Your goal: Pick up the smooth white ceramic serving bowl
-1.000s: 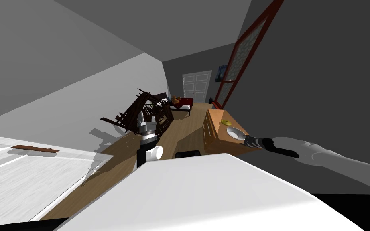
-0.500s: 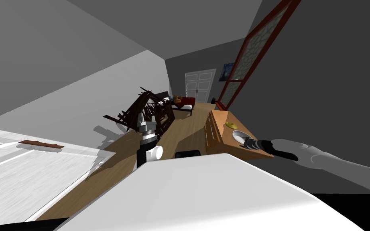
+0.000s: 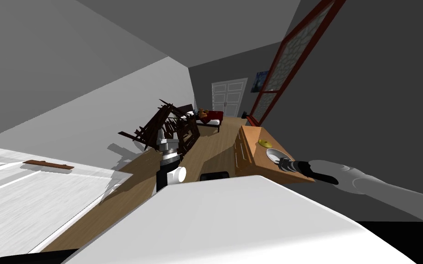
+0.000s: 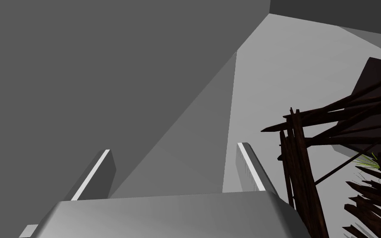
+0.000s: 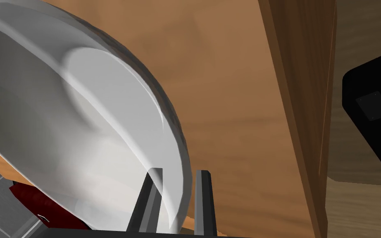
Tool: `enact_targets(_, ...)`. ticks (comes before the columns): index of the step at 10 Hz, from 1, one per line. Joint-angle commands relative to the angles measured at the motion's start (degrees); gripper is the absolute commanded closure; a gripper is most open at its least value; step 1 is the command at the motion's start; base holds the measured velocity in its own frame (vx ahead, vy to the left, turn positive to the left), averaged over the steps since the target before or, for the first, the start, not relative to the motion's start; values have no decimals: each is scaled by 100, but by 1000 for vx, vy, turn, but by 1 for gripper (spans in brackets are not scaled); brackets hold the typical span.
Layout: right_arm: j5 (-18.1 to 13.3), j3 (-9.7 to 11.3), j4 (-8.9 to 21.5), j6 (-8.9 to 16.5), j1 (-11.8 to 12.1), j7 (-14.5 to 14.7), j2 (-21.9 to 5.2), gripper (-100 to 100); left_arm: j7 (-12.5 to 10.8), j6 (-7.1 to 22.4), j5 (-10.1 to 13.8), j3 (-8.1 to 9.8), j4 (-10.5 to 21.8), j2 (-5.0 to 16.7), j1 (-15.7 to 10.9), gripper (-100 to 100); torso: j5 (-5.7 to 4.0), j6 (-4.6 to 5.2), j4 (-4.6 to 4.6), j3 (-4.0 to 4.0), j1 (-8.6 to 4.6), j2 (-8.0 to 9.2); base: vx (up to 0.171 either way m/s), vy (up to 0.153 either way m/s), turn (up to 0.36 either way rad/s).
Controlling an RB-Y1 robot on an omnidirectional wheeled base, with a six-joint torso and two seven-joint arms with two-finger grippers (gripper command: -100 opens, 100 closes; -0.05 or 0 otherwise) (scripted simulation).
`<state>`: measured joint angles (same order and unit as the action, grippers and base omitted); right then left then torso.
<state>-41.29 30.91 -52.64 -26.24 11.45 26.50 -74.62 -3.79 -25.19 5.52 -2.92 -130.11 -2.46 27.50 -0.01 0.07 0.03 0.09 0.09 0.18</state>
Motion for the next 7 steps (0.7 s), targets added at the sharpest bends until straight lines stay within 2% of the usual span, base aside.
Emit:
enact_targets(1, 0, 0, 0, 0, 0, 0, 0, 100, 0, 0, 0, 0, 0, 0, 0, 0, 0, 0, 0, 0, 0, 0, 0, 0, 0)
enact_targets(2, 0, 0, 0, 1, 0, 0, 1, 100, 0, 0, 0, 0, 0, 0, 0, 0, 2, 0, 0, 0, 2, 1, 0, 0, 0)
enact_targets(3, 0, 0, 0, 1, 0, -1, 2, 0, 0, 0, 0, 0, 0, 0, 0, 0, 3, 0, 0, 1, 3, 1, 0, 0, 0)
enact_targets(4, 29, -19, -107, -69, 40, -54, -177, 100, 0, 0, 0, 0, 0, 0, 0, 0, 4, 0, 1, 1, 4, 1, -16, 32, -78)
enact_targets(5, 42, -30, -144, -128, 41, -84, -282, 100, 0, 0, 0, 0, 0, 0, 0, 0, 10, 7, 2, 5, 17, 9, -49, 56, -78)
enact_targets(6, 47, -53, -83, -105, 52, -18, -194, 100, 0, 0, 0, 0, 0, -1, 0, 0, 16, 8, 6, 14, 29, 23, -27, 24, -19)
enact_targets(7, 49, -56, -79, -130, 55, -15, -206, 0, 0, 0, 0, 0, 0, 0, 0, 0, 13, 5, 7, 13, 24, 19, 0, 0, 0)
